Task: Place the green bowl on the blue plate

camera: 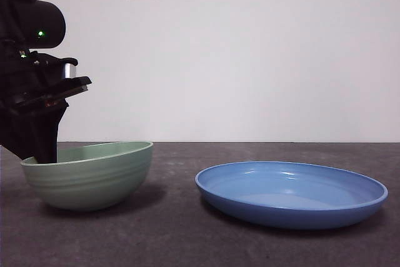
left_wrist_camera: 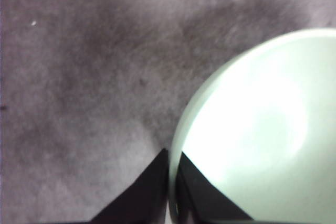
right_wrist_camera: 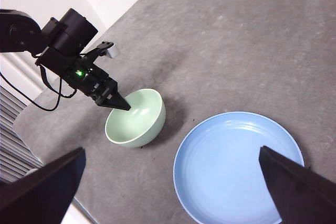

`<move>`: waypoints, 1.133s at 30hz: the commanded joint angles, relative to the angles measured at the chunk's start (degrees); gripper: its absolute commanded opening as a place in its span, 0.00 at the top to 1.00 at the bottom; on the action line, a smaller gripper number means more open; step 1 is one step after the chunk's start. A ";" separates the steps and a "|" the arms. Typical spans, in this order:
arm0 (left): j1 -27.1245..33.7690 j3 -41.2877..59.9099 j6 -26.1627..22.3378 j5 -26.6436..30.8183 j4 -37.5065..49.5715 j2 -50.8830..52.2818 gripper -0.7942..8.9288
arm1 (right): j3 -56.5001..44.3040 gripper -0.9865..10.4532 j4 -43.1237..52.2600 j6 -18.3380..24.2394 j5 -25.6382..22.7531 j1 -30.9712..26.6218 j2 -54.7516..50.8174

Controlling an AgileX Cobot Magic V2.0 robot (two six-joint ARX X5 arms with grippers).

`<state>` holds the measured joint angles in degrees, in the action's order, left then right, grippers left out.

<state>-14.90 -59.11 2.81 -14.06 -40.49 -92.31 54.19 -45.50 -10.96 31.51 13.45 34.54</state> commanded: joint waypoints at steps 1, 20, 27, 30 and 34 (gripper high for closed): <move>-1.95 -3.39 2.45 1.03 -1.18 -0.83 0.90 | 1.07 0.38 0.46 -0.57 0.00 0.17 0.22; -18.60 -33.62 10.40 6.82 -12.48 -9.57 0.90 | 1.07 0.38 0.46 -0.61 0.00 0.17 0.22; -24.94 -39.78 10.36 7.02 -12.04 -18.62 0.90 | 1.07 0.38 0.46 -0.61 0.00 0.17 0.22; -27.08 -41.72 10.29 7.91 -12.13 -22.51 0.90 | 1.09 0.38 0.44 -0.61 0.00 0.17 0.22; -28.94 -42.77 9.92 7.96 -11.74 -26.32 0.90 | 1.09 0.38 0.44 -0.59 -0.02 0.17 0.22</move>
<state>-43.13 -100.12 12.82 -6.22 -52.42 -117.40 54.19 -45.52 -10.96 31.51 13.45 34.54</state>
